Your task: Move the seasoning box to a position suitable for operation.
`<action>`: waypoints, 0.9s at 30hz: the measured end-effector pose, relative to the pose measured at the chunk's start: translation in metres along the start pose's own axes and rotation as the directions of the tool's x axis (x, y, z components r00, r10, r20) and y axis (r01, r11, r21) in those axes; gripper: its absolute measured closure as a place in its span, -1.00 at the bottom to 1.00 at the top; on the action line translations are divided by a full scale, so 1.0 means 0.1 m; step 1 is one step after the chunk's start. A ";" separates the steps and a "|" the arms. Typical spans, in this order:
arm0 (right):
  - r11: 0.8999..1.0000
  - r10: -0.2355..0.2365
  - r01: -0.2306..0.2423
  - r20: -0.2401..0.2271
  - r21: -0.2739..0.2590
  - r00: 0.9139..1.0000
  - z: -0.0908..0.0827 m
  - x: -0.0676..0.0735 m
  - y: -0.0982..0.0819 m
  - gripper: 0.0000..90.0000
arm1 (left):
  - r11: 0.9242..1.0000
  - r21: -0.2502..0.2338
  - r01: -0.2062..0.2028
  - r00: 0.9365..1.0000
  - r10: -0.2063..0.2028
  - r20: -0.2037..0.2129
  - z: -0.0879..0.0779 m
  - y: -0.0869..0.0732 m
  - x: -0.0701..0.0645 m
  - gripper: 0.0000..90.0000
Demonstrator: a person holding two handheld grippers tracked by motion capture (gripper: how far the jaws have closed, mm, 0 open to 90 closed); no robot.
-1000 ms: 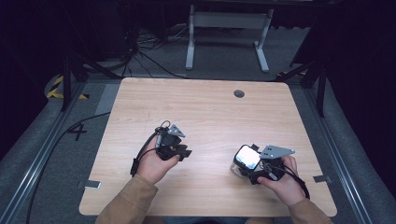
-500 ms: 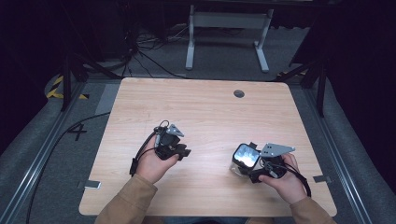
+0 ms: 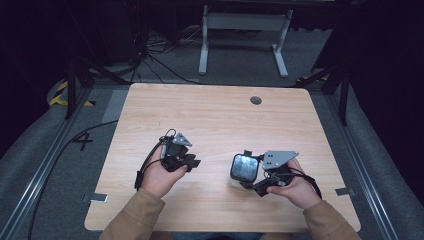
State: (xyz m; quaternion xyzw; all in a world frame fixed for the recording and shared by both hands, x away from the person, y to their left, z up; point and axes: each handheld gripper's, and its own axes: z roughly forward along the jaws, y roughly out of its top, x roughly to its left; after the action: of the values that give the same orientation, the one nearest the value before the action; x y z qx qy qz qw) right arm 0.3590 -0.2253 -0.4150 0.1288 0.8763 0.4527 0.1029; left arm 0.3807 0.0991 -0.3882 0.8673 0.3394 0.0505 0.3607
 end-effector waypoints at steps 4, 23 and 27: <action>0.999 -0.045 0.043 -0.092 -0.024 0.995 0.15 -0.03 0.02 -0.66 | 1.000 -0.005 0.005 1.000 -0.005 -0.002 -0.03 -0.02 0.01 0.56; 1.000 -0.016 0.021 -0.187 0.024 0.982 0.30 -0.22 -0.13 -0.71 | 1.000 0.008 -0.001 1.000 0.001 0.002 0.00 -0.02 -0.01 0.54; 0.997 0.038 -0.030 -0.111 0.073 0.993 0.28 -0.20 -0.13 -0.79 | 1.000 0.009 -0.004 1.000 0.004 0.003 0.01 -0.01 -0.01 0.53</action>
State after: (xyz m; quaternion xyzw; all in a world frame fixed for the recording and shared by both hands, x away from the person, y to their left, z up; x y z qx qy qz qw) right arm 0.3849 -0.2177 -0.4408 0.1216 0.8940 0.4293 0.0410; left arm 0.3795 0.0983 -0.3894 0.8696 0.3374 0.0486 0.3572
